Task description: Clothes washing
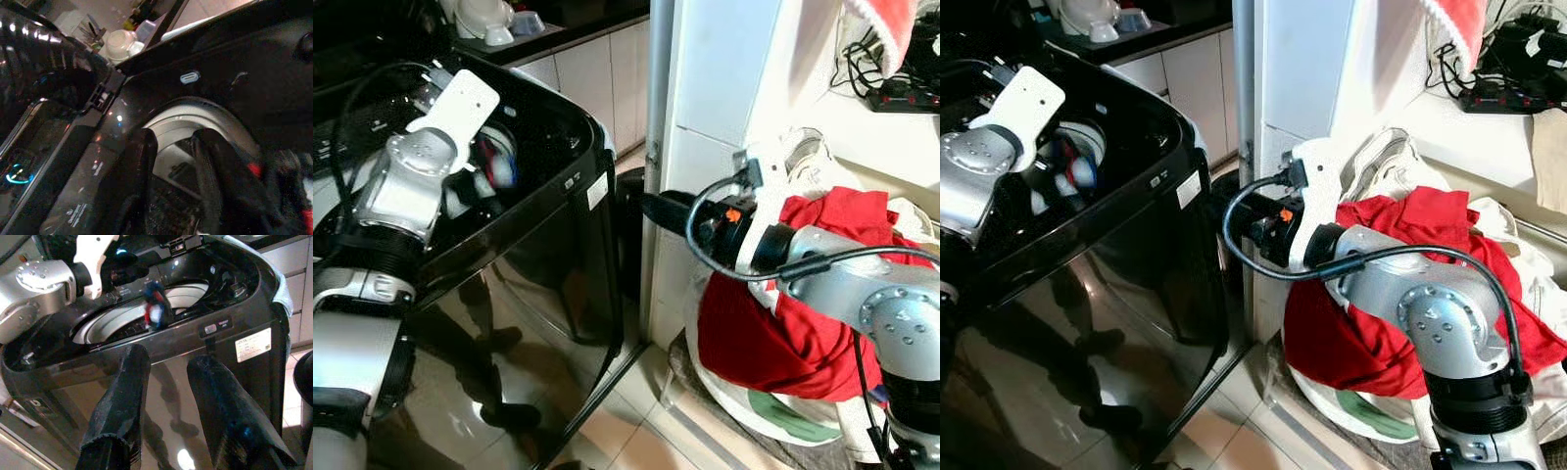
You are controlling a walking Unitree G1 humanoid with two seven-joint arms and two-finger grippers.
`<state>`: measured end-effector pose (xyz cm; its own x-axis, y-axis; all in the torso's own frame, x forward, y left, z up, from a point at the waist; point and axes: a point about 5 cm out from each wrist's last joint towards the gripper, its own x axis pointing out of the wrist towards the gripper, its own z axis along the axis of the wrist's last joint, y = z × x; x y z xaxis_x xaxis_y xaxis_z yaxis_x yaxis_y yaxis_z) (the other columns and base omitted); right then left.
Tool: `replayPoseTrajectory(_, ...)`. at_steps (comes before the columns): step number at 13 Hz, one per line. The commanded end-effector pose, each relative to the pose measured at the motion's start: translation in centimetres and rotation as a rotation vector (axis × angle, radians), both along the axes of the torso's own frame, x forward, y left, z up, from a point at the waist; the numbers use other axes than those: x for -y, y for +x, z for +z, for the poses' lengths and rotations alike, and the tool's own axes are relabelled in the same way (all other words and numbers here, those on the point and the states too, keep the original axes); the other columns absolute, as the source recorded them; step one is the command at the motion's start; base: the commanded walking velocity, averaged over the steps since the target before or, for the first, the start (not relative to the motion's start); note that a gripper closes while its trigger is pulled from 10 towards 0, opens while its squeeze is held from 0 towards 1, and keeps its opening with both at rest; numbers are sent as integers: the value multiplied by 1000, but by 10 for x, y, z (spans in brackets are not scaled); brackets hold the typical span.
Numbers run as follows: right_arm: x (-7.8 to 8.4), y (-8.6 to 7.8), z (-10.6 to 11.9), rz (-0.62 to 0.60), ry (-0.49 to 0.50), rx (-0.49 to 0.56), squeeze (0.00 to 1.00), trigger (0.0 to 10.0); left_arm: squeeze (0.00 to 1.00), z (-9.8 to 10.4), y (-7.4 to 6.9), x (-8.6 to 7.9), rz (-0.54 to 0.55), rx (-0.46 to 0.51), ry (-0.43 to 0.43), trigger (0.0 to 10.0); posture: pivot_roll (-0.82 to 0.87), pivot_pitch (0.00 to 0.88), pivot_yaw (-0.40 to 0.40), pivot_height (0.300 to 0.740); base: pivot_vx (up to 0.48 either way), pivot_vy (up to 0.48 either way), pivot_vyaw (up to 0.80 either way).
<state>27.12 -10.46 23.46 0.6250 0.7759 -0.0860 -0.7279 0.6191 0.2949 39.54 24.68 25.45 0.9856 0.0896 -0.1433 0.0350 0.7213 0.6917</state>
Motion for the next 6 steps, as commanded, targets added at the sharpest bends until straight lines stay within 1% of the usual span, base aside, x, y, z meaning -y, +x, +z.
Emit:
replayPoseTrajectory(1,0,1,0,-17,-2,15,0,10000,1000,7,0,-6,25,-8,38,10000,-42,0,60,740,0,0,0)
replayPoseTrajectory(2,10,12,-5,-130,-27,9,0,10000,1000,6,-1,-9,36,-1,51,10000,-42,0,60,740,0,0,0)
replayPoseTrajectory(3,16,18,-7,-199,-49,9,0,10000,1000,7,-1,-8,29,13,58,10000,-44,0,62,740,0,0,0)
replayPoseTrajectory(4,33,29,-16,-352,-130,1,0,10000,1000,6,-1,11,-98,34,-68,10000,-43,0,64,740,0,0,0)
replayPoseTrajectory(5,60,40,-33,-561,-284,-11,1000,10000,220,-10,-11,59,-389,20,-319,10000,-47,0,67,740,0,0,0)
replayPoseTrajectory(6,73,41,-41,-634,-386,-1,1000,10000,0,-22,-22,82,-519,-10,-442,10000,-50,0,68,740,0,0,0)
